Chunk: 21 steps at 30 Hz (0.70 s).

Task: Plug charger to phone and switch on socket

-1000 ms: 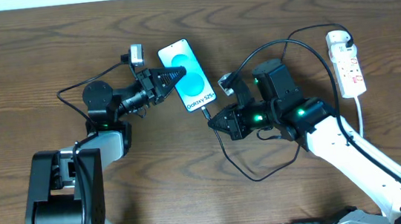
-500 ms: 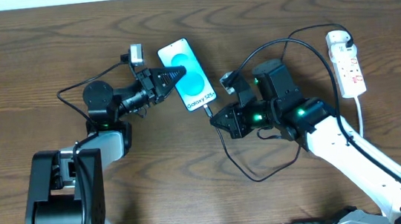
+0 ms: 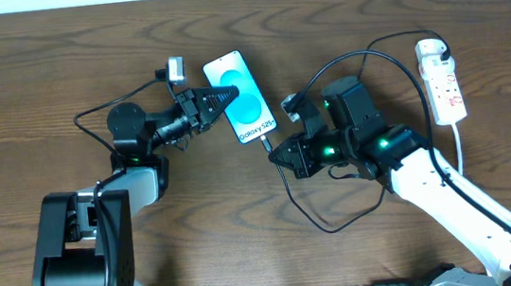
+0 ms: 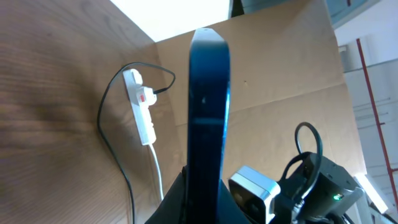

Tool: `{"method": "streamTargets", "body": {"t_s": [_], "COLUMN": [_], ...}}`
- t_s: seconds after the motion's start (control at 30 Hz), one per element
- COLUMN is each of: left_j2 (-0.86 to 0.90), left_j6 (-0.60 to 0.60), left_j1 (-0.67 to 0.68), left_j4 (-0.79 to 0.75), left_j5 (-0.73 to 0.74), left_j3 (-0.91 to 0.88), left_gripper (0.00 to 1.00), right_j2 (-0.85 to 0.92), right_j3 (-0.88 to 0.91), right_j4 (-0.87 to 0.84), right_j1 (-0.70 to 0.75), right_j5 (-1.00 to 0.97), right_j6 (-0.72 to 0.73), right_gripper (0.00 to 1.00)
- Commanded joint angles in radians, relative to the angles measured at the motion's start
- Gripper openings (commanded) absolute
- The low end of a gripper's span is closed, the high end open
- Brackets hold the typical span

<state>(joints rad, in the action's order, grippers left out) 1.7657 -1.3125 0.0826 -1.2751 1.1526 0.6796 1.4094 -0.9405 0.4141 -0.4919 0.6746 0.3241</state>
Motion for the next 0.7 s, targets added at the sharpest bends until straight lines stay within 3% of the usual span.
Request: {"method": "streamTargets", "body": {"t_s": [0.0, 0.67], "left_j2": [-0.010, -0.010], "left_j6": [0.046, -0.009], "left_j1": [0.002, 0.002], "left_j4": [0.011, 0.014], "left_j5": [0.001, 0.002], "left_j3": [0.028, 0.028], "left_gripper": [0.07, 0.07], "right_j2": [0.003, 0.003], "right_j3": [-0.006, -0.006], "right_j4": [0.002, 0.002], "right_j1": [0.006, 0.006], "right_j5": [0.051, 0.042], "right_j6": [-0.019, -0.002], "right_gripper": [0.01, 0.01]}}
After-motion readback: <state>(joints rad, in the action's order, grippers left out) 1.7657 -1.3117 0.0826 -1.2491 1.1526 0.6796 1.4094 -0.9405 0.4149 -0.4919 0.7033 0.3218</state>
